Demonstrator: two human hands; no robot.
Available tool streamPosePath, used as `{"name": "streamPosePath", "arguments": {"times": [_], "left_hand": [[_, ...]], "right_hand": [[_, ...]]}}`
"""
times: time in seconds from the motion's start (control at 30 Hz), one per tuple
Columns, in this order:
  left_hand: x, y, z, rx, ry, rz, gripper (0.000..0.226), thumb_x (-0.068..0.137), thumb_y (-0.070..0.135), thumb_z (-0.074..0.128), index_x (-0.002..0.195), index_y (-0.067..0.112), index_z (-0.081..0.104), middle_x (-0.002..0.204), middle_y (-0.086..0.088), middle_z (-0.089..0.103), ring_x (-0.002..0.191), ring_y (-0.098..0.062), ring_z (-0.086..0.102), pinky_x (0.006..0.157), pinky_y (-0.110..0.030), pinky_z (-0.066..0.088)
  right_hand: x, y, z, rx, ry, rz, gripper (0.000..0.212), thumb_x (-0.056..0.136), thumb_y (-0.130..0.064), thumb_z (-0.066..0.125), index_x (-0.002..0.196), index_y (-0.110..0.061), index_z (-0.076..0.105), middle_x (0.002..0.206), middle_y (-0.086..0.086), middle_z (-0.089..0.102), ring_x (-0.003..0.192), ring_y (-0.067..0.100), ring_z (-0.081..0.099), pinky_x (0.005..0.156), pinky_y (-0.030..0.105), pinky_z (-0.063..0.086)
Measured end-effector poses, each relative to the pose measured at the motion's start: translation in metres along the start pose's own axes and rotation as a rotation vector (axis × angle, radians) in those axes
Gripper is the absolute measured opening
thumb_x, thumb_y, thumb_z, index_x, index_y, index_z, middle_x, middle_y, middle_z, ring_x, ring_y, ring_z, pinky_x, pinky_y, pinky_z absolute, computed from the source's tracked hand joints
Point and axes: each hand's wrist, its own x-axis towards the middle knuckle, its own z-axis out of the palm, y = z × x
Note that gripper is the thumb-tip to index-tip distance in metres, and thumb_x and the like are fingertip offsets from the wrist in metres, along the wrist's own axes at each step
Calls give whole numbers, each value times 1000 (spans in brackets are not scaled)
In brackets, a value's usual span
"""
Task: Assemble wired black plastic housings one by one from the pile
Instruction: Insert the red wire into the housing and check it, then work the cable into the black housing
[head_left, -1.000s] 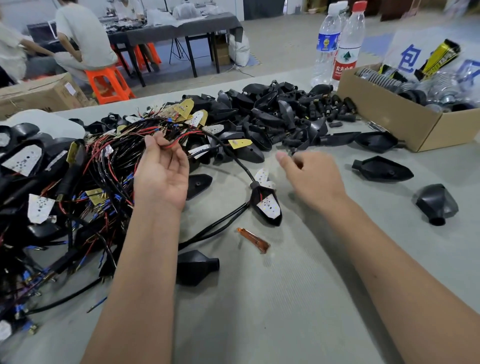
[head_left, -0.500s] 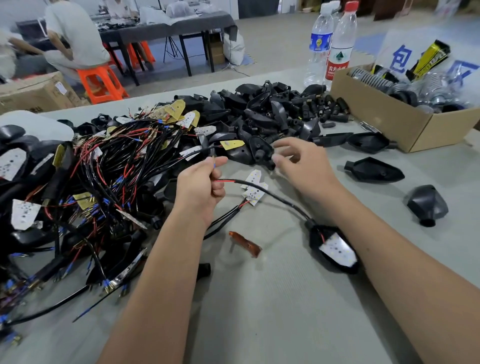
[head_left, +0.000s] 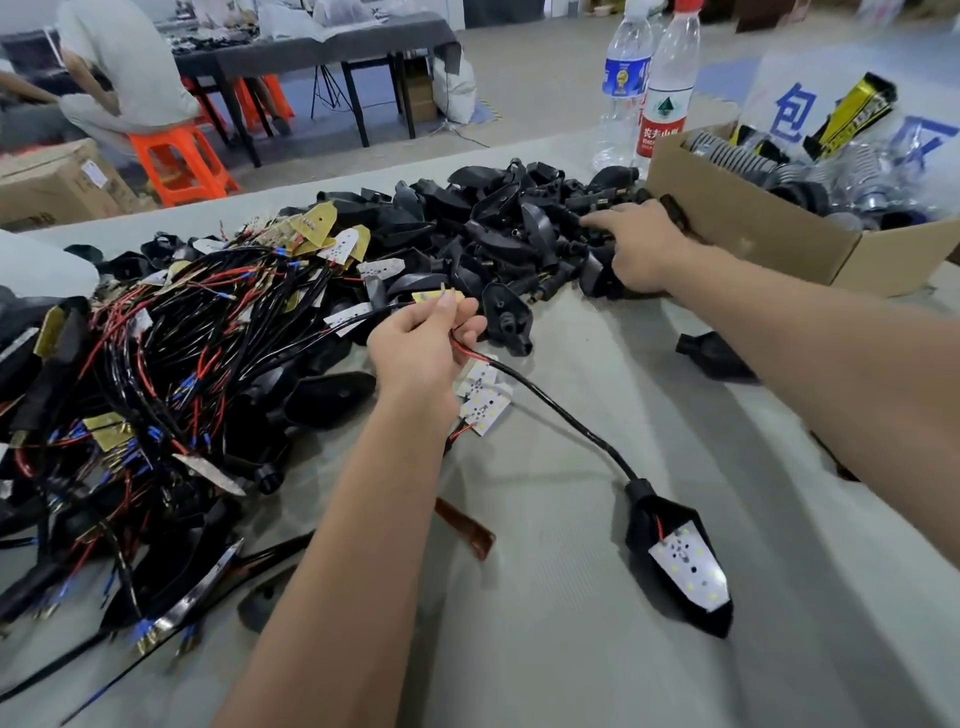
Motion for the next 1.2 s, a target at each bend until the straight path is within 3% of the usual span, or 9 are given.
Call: {"name": "streamPosePath", "arguments": {"times": [0.17,0.27,0.37,0.53,0.67,0.73,0.93,1.1,1.2], "left_hand": [[11,1,-4,107,18,-39,6,102,5,60,98,4,65,80,-7,73,43,-2,43,39,-13,31],[16,5,-7,192,8,-114,11,102,3,54,95,5,63,82,-7,70,38,-1,33,36,-13,23],[19,10,-13,201,24,-101,17,102,-2,49,103,2,65,88,-9,70,45,-2,40,39,-12,27],[20,28,-23,104,67,60,14,102,-4,53,106,1,65,91,-12,75,51,-6,59,47,-13,40],[15,39,-27,40,71,121,16,102,-3,54,115,1,63,91,-13,76,55,-9,68,52,-14,47],[10,38,-29,10,64,119,20,103,-3,54,121,-1,61,92,-13,75,58,-11,71,54,-14,51],[-2,35,-38,-128,101,113,18,101,-6,56,118,-7,61,100,-20,74,74,-22,76,73,-22,62],[-6,40,-42,-204,150,142,10,101,-3,58,108,4,62,102,-19,77,80,-23,75,76,-27,63],[-8,38,-43,-103,137,151,10,101,0,61,104,8,65,93,-10,79,68,-13,69,61,-19,55]], "right_hand": [[25,-6,-6,-87,-238,10,80,97,5,32,162,-41,22,173,4,0,154,45,3,123,56,13],[27,-17,-9,-140,-223,35,68,100,-2,36,162,-31,27,171,15,9,154,46,10,122,51,15],[24,-22,-4,-60,-68,54,55,100,-4,43,153,-18,47,158,20,40,146,43,30,118,45,23],[10,-12,10,282,220,80,32,97,3,55,124,-2,71,146,17,45,135,32,46,117,34,34],[-13,-26,-4,572,678,103,9,90,-18,77,97,-14,77,114,3,57,96,12,52,83,6,39],[-28,-39,-13,670,803,101,14,82,-14,80,89,-19,70,103,1,59,82,9,54,76,12,48],[-116,-110,13,996,531,-138,42,78,-1,70,117,-15,62,92,10,64,79,18,61,76,38,54],[-168,-147,45,958,505,-78,34,82,-5,73,113,-18,68,105,4,61,89,5,56,82,9,41],[-175,-153,49,1005,481,-58,35,83,-11,78,115,-20,68,103,2,63,89,6,59,82,14,46]]}}
